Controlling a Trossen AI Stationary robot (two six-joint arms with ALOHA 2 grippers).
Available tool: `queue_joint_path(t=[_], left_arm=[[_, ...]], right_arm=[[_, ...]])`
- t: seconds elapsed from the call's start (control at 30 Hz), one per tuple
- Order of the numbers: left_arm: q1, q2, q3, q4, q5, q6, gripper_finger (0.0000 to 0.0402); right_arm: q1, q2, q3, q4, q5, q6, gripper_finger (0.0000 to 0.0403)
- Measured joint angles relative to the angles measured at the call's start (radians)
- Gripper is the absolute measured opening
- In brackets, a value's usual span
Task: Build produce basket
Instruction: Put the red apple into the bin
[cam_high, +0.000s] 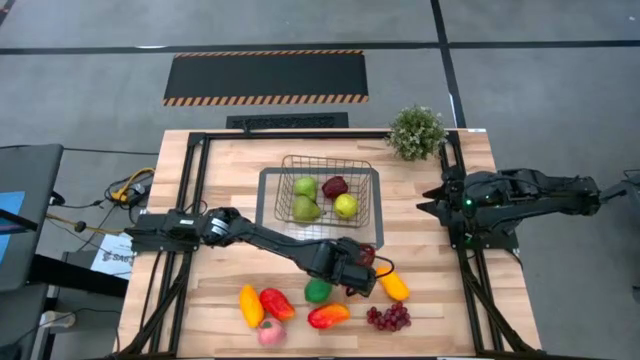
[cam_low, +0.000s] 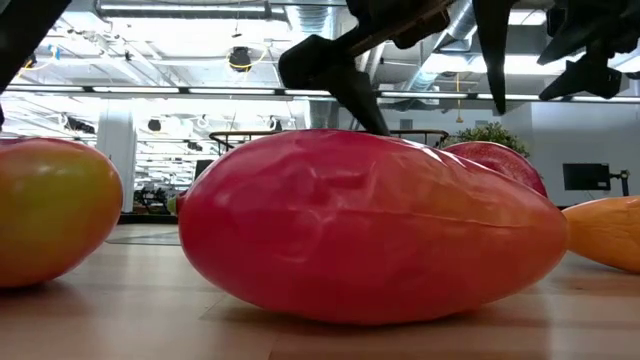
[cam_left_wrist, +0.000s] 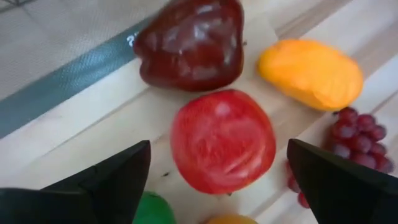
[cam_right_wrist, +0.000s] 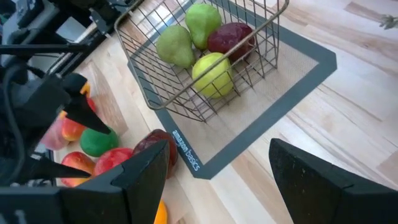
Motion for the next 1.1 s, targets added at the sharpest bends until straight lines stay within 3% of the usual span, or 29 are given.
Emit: queue_joint_path(t=[0.4,0.9,1.1], left_arm=[[0.008,0.042,0.001,0.1,0.121,-0.021,0.0364],[0.043,0.07,0.002,0.153,0.074,-0.062,0.0364],[0.047,0.072,0.001,0.168,0.055,-0.062,0.0364]], right_arm=[[0.0,0.0,0.0,-0.005,0.0,-0.053,0.03],[0.0,0.0,0.0,-0.026,0.0,-0.105,0.03],[0.0,0.001,-0.008,-0.019,-0.07,-0.002,0.03]])
